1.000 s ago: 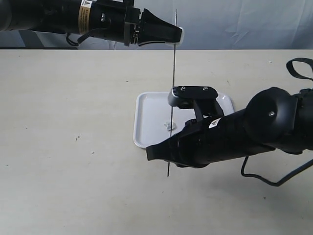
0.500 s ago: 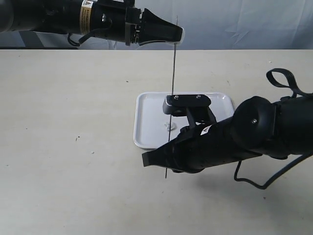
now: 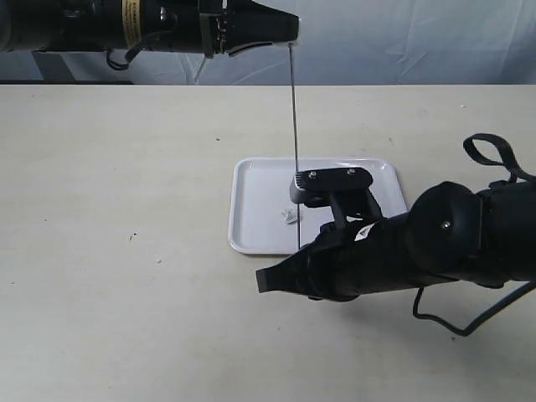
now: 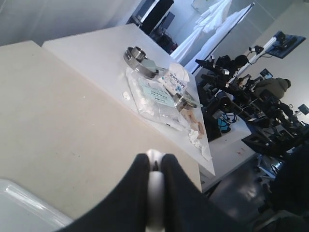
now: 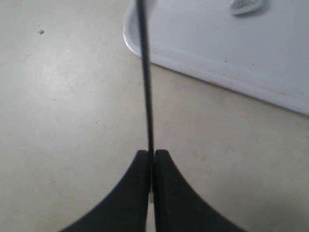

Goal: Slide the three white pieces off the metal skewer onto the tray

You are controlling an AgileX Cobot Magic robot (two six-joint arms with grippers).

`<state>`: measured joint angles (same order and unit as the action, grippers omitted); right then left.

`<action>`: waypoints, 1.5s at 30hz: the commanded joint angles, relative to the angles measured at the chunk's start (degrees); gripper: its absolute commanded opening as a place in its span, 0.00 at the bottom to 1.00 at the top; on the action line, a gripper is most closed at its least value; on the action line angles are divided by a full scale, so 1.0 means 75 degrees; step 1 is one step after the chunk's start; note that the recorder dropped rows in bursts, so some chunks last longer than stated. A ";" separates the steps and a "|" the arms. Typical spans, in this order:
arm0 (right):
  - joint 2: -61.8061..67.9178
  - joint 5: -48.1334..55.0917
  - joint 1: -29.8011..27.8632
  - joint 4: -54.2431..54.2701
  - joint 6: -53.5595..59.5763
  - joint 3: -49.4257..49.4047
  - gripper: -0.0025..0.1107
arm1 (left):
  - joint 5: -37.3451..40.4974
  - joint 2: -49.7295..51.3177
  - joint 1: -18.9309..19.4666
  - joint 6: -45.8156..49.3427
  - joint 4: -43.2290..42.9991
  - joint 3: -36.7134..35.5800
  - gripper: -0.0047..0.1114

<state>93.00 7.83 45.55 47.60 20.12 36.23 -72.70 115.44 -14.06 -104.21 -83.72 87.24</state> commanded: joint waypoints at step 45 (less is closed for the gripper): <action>-0.1437 0.1421 -0.0727 -0.0508 -0.0061 -0.0348 0.02 | 0.0365 -0.0193 0.0668 -0.1898 -0.2164 0.0922 0.04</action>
<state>85.35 18.25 42.97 44.51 20.14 33.01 -69.30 114.31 -9.23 -115.25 -100.10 94.16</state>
